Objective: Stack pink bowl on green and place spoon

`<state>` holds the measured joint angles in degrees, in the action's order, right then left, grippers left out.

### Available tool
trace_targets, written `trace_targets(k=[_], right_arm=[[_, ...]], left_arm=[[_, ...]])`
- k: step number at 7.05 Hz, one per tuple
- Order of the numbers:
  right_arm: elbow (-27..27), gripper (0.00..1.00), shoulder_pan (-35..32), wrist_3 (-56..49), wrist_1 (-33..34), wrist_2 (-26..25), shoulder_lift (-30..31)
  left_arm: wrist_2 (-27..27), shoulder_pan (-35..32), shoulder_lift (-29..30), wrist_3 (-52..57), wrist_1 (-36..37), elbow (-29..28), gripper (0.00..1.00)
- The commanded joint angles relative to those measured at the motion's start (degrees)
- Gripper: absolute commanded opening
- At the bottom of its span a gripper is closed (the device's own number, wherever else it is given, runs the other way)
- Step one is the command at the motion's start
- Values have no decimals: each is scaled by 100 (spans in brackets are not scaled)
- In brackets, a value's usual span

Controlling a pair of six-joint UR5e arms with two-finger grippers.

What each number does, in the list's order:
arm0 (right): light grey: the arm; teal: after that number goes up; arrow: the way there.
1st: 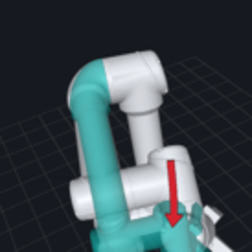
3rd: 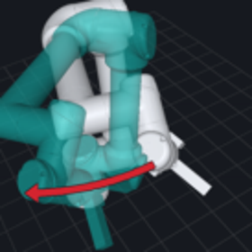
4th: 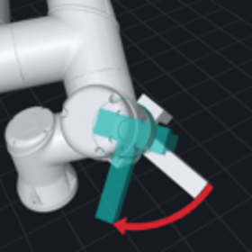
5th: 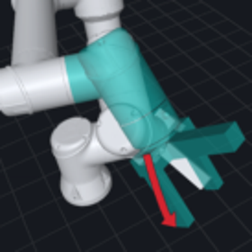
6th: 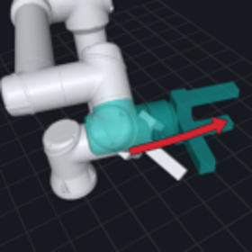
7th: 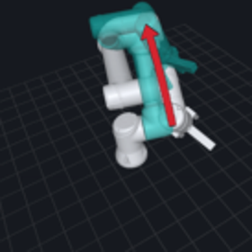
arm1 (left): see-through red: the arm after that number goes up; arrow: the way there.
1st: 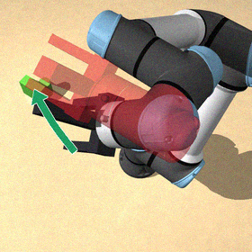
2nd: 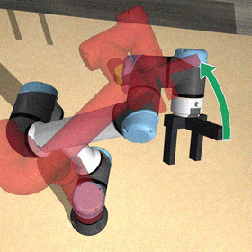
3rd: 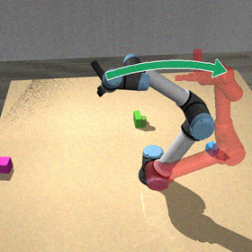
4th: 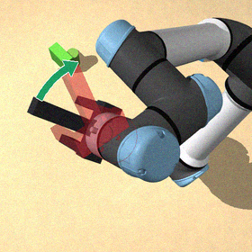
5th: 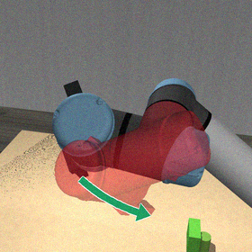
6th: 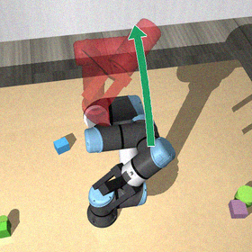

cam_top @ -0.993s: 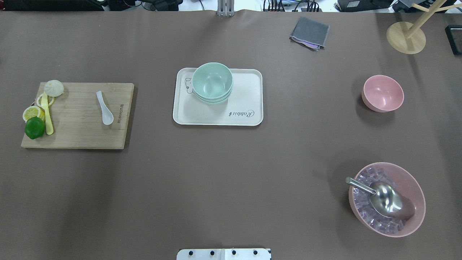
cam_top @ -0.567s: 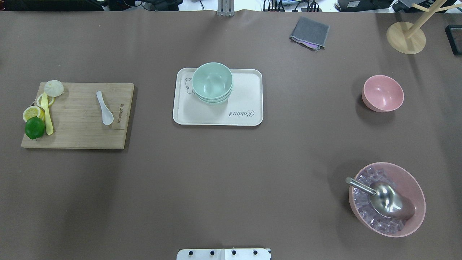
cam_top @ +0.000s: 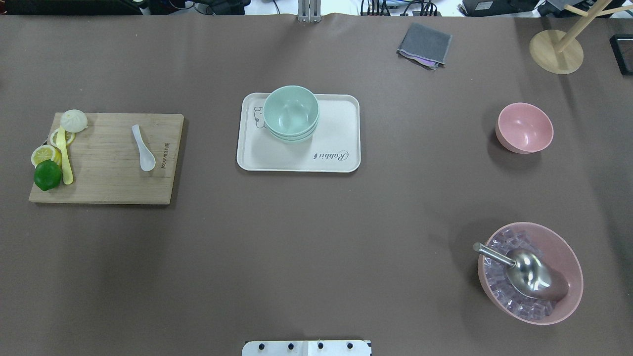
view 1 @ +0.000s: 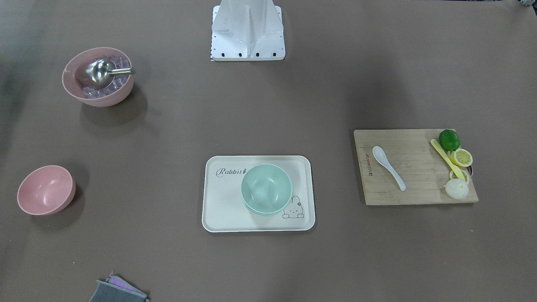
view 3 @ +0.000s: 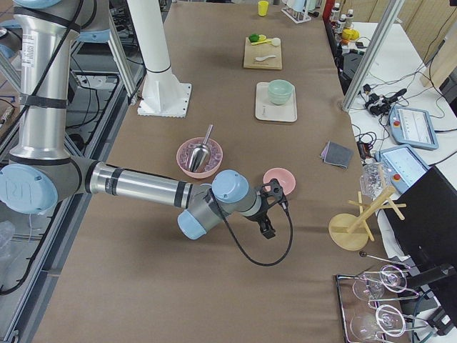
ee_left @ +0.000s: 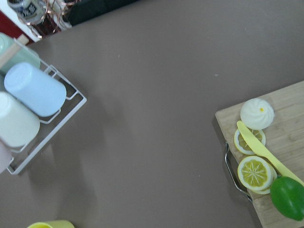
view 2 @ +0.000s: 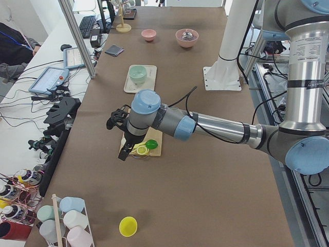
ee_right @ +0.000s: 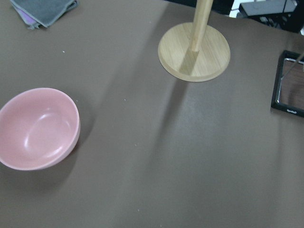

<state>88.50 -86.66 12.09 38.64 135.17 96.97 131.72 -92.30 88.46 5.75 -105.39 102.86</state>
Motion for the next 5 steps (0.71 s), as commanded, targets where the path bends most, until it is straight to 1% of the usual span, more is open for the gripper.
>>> trace_targets(k=[1,2,3,4,5], right_arm=[[45,99,174,-5,-76,141,-230],[1,100,602,99,-59,89,-387],[-252,100,1033,135,-41,-25,-546],[-733,100,1385,544,-67,-122,-808],[-1060,100,1745,1427,-102,-436,-1176]], left_arm=[[359,10,85,58,-272,-135,99],[554,10,84,67,-272,-135,99],[565,19,23,58,-463,-144,99],[556,19,-73,41,-639,-153,99],[556,19,-118,32,-693,-144,99]])
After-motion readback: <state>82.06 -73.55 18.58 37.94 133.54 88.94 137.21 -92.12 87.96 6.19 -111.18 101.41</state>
